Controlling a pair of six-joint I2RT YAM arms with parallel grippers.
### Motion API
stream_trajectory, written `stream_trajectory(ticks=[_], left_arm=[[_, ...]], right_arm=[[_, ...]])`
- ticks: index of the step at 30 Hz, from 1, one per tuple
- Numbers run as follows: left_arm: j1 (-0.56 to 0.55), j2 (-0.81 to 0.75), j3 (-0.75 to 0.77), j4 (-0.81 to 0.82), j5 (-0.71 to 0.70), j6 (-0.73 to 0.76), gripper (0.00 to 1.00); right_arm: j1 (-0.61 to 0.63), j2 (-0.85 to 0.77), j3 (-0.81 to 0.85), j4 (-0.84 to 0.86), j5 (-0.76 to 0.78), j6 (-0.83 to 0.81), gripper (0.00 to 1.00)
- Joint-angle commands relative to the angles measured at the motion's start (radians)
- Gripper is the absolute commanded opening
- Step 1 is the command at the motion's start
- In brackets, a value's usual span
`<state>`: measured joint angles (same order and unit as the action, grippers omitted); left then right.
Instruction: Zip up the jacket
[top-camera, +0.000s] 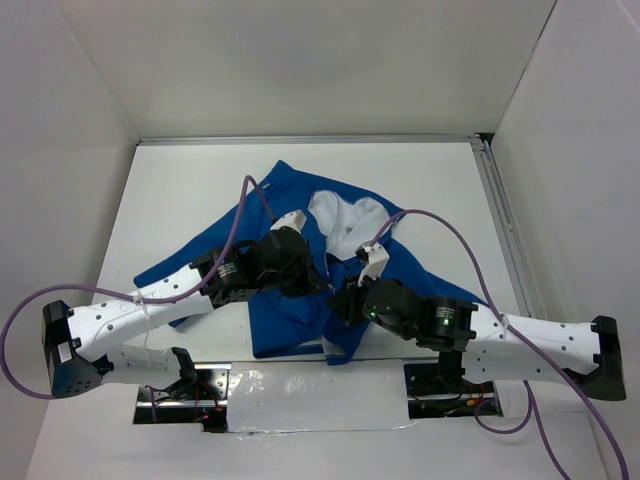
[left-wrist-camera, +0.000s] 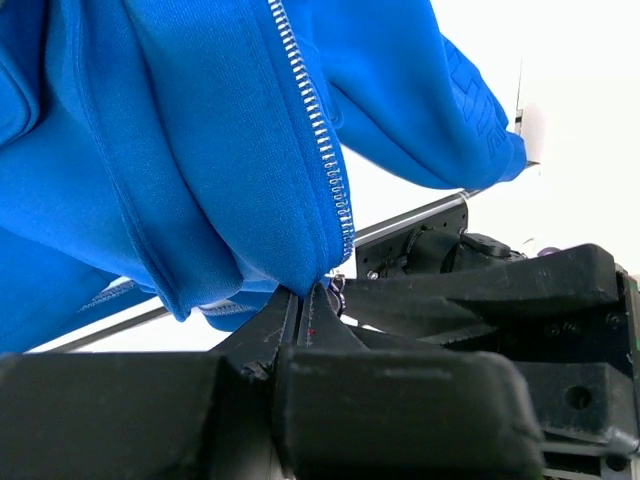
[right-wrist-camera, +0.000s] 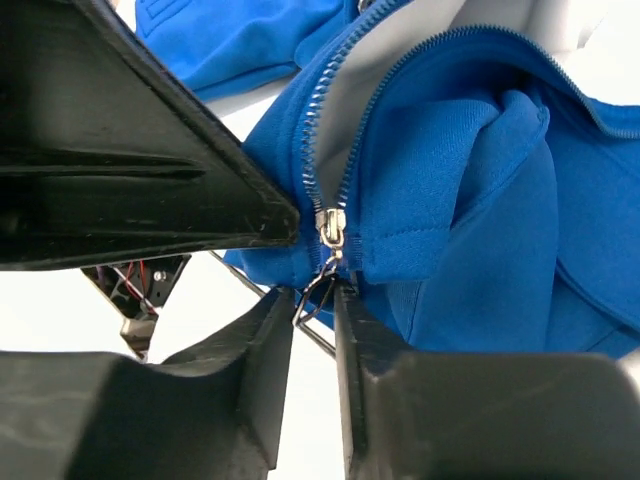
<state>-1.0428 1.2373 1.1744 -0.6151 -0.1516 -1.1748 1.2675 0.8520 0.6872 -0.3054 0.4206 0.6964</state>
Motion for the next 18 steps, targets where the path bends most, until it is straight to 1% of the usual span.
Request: stream_trajectory(ticks=[1,2,4,6,7,11,13,16,18], left_arm=[[-0.002,-0.012,0.024,0.034,0.017,0.032,0.00],[-0.002,-0.013,0.024,0.034,0.015,0.033,0.00],[-0.002,-0.013,0.025,0.028,0.004,0.035,0.00],[-0.003,-0.015,0.024,0.026,0.001,0.041,0.00],[-0.002,-0.013,0.025,0.026,0.000,0.049,0.00],[-0.002,-0.002,0.031,0.009,-0.005,0.063,0.00],[-0.002,0.004,0.031,0.020,0.000,0.093,0.00],[-0.002,0.016,0.034,0.020,0.004,0.125,0.00],[-0.003,0.022,0.033,0.026,0.006,0.162,0.00]], right_arm=[[0.001,-0.030,0.001,0.057,0.037,-0.023,0.27],[0.001,-0.030,0.005,0.049,0.035,-0.021,0.23],[0.000,-0.031,0.012,0.023,0.030,-0.021,0.19],[0.001,-0.028,0.017,0.000,0.026,-0.014,0.13],[0.001,-0.030,0.023,-0.021,0.023,-0.012,0.01],[0.001,-0.048,0.023,-0.052,0.029,-0.017,0.00],[0.000,-0.059,0.025,-0.061,0.040,-0.035,0.00],[0.001,-0.062,0.038,-0.075,0.024,-0.096,0.00],[-0.003,-0.050,0.066,-0.107,0.000,-0.168,0.00]])
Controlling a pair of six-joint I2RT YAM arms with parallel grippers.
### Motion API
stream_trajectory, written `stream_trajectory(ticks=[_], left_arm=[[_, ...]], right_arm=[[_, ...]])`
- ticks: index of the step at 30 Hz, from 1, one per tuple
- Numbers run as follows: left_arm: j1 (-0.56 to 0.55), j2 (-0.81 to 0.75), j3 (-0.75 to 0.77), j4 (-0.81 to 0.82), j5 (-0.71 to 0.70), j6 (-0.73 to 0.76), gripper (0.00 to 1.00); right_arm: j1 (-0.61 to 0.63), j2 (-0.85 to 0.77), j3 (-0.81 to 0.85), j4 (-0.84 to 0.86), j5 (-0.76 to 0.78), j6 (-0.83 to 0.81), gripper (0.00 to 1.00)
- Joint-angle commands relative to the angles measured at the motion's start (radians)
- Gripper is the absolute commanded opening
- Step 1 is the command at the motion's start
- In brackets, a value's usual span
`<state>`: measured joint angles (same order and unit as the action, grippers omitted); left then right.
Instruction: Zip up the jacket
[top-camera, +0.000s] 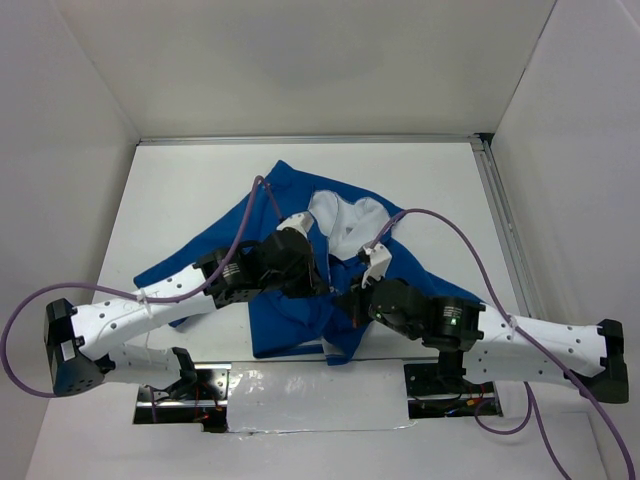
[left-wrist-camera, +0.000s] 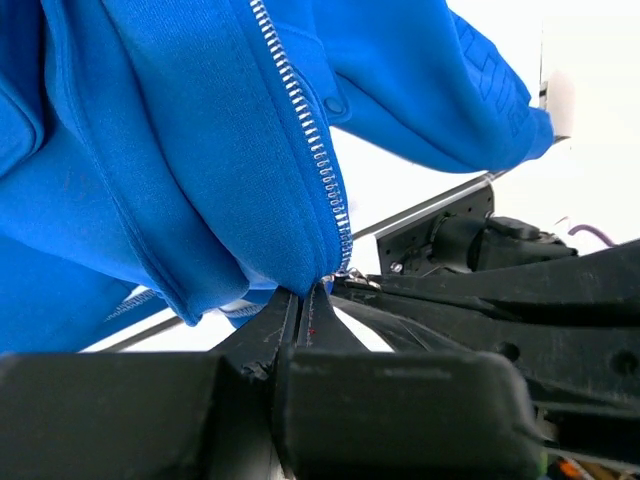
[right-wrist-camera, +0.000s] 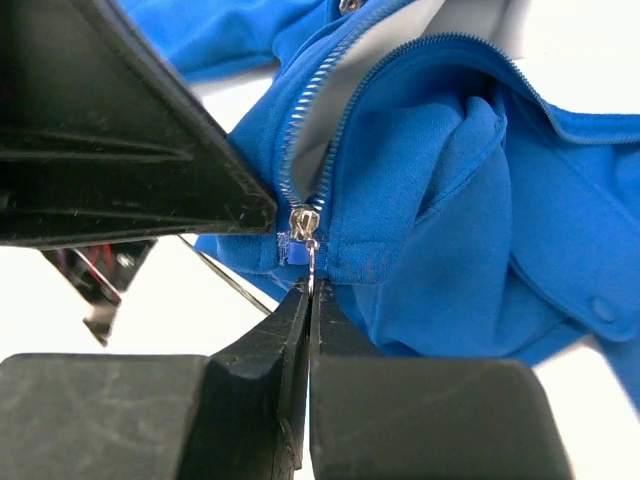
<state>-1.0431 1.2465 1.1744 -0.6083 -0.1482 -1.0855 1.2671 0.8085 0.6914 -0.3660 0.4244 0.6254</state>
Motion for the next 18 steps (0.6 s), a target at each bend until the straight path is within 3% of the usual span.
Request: stream_trajectory(ticks=[1,9,18], left_arm=[[-0.002,0.017,0.031,0.019,0.002,0.078,0.00],[-0.003,0.034,0.024,0.053,0.010,0.217,0.00],[-0.014,0.025,-0.024,0.120,0.107,0.366,0.00]], right_arm=[[-0.003,0.009,0.077,-0.069,-0.041,-0.127,0.00],[-0.008,0.176,0.258,-0.346,-0.038,-0.207,0.00],[-0.089,0.172,0.306,-0.350,0.029,-0.148,0.00]])
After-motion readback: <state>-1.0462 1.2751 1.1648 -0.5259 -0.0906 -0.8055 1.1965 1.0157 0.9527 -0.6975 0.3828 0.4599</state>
